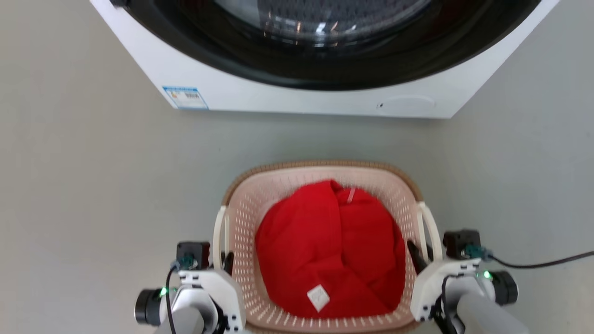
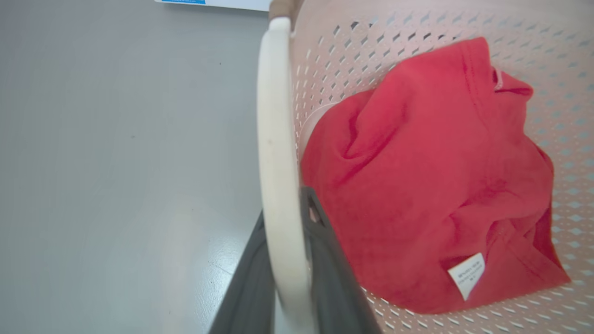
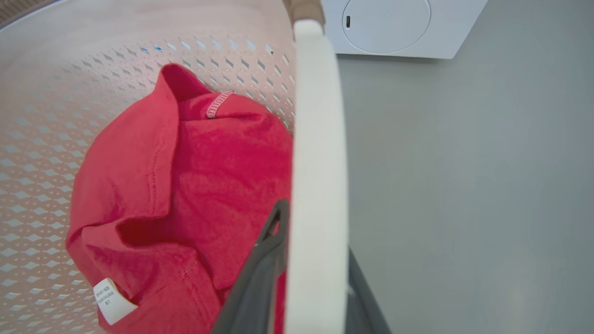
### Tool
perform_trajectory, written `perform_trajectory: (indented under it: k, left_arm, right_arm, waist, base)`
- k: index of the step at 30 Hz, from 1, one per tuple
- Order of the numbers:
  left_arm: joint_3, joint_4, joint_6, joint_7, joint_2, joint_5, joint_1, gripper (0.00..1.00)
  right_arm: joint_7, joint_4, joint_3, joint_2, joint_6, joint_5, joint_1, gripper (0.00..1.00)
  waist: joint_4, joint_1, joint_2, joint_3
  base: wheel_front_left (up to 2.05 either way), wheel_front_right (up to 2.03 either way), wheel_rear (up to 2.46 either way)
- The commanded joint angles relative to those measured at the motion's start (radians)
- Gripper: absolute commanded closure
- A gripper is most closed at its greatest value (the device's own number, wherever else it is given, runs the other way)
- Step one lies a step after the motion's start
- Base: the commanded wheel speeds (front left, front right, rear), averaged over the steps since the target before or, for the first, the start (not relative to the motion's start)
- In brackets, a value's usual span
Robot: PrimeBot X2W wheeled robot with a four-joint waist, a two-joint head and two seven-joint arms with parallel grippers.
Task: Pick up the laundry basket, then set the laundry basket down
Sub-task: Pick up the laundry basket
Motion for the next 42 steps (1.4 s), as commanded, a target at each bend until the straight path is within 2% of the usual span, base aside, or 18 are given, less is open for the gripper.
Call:
perform_trajectory:
  k: [1, 9, 22, 42]
  left_arm:
    - [0.014, -0.009, 0.004, -0.012, 0.023, -0.007, 0.008, 1.0]
    - [-0.041, 0.063, -0.008, -0.012, 0.023, -0.029, 0.067, 1.0]
    - [-0.136, 0.121, -0.024, 0.02, 0.023, -0.107, 0.142, 1.0]
    - [-0.208, 0.149, -0.011, 0.079, 0.023, -0.208, 0.204, 1.0]
  right_arm:
    - [0.003, -0.002, 0.051, 0.025, 0.017, 0.009, 0.051, 1.0]
    - [0.057, 0.014, 0.167, 0.025, 0.017, 0.126, 0.124, 1.0]
    - [0.14, 0.022, 0.276, 0.025, 0.017, 0.261, 0.196, 1.0]
    - [0.206, 0.042, 0.404, 0.025, 0.017, 0.383, 0.246, 1.0]
  waist:
    - [-0.011, 0.0, 0.0, -0.042]
    - [-0.03, 0.0, 0.0, -0.15]
    - [-0.043, 0.0, 0.0, -0.266]
    - [-0.042, 0.0, 0.0, -0.372]
  base:
    - [0.0, 0.0, 0.0]
    - [0.0, 0.0, 0.0]
    - [0.0, 0.0, 0.0]
    - [0.0, 0.0, 0.0]
